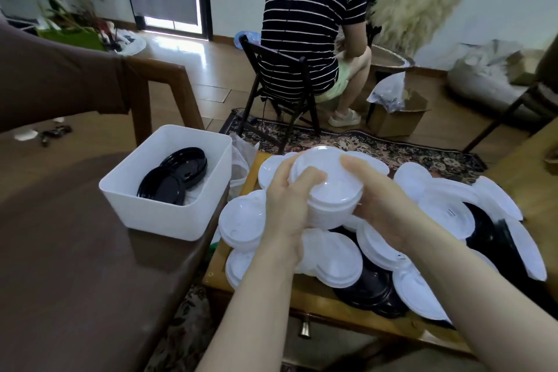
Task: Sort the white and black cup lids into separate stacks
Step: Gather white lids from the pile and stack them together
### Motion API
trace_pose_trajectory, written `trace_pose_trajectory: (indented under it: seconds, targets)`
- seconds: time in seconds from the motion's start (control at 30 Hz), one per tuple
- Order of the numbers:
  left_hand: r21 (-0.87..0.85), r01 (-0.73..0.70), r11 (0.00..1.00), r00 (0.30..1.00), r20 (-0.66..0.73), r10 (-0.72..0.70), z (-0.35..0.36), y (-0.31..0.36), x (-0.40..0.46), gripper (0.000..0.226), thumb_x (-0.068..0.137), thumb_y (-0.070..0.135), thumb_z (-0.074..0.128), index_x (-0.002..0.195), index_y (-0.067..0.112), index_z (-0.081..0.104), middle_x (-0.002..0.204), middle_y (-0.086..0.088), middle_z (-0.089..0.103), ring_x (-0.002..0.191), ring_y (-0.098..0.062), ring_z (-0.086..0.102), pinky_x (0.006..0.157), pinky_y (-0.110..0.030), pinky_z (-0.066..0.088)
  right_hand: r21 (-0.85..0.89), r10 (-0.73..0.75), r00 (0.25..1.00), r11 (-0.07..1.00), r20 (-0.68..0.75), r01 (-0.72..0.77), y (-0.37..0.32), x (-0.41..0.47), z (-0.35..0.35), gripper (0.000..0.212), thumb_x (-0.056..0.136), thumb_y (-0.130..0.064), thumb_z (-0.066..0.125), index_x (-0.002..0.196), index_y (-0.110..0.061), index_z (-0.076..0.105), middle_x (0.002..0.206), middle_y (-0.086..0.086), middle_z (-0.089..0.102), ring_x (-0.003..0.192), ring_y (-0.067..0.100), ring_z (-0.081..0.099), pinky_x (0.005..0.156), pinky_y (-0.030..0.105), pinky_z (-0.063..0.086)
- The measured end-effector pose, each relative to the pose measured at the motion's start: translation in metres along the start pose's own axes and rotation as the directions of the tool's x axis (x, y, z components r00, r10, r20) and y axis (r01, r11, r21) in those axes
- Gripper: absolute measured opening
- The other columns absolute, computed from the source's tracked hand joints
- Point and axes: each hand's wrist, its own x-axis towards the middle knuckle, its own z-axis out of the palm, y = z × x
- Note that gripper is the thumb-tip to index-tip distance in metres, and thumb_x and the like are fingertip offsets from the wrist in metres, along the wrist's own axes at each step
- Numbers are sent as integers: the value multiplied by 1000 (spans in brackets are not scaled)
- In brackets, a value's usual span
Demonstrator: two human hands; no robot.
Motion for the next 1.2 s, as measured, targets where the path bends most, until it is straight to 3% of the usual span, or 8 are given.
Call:
trace_pose_trajectory:
  seconds: [0.27,0.43,0.57,0.73,0.87,0.97,1.1,1.2]
  targets:
    - [-91,-150,985,946,-302,116,-42,28,31,32,86,23,70,113,38,61,106,9,65,98,-12,61,87,-42,56,-467,-335,937,847,-102,252,9,21,-6,36,91,-37,64,124,-25,57,120,-9,60,113,4,54,86,19,43]
    - [-128,-140,982,944,-315,94,-43,29,38,50,85,25,72,131,38,57,116,8,65,103,-14,63,92,-48,57,-868,-307,940,417,145,270,27,33,0,57,82,-44,70,134,-30,50,134,-8,49,132,14,33,108,36,26]
    - [-135,-128,983,950,-301,82,-43,25,38,45,86,26,72,128,36,59,109,9,67,99,-14,65,90,-48,58,-954,-365,911,147,193,261,44,34,16,37,85,-47,65,117,-30,61,123,-11,53,127,13,33,96,31,18]
    - [-123,-121,985,960,-268,85,-43,20,33,49,86,26,71,132,35,58,120,5,65,104,-15,63,84,-43,59,-938,-540,833,212,121,274,53,30,18,7,89,-27,63,95,-26,66,98,-13,63,112,14,46,85,30,21]
    - [-134,-127,983,969,-230,93,-40,18,31,48,87,23,70,133,35,58,123,4,66,104,-13,64,86,-42,58,-741,-677,715,570,-178,355,33,18,9,7,90,-19,66,84,-24,64,82,-17,64,90,12,59,82,30,39]
    - [-97,-124,988,972,-210,102,-39,15,29,47,87,25,70,132,35,58,122,4,67,106,-14,65,89,-44,58,-148,-464,768,882,-442,448,6,1,2,8,91,-14,66,85,-20,65,78,-12,69,77,3,63,68,16,46]
    - [-68,-130,989,975,-189,115,-37,9,26,47,88,24,70,132,36,57,124,6,64,107,-13,63,95,-46,55,558,-155,954,782,-257,277,-8,-6,-5,7,91,-19,57,95,-18,62,80,-6,67,72,8,60,65,22,47]
    - [-41,-133,990,981,-145,126,-31,6,23,46,87,30,71,130,38,58,125,6,65,113,-15,63,101,-49,51,709,-48,999,704,-19,47,-6,-7,2,16,85,-19,57,96,-12,67,77,-2,66,63,10,59,57,21,51]
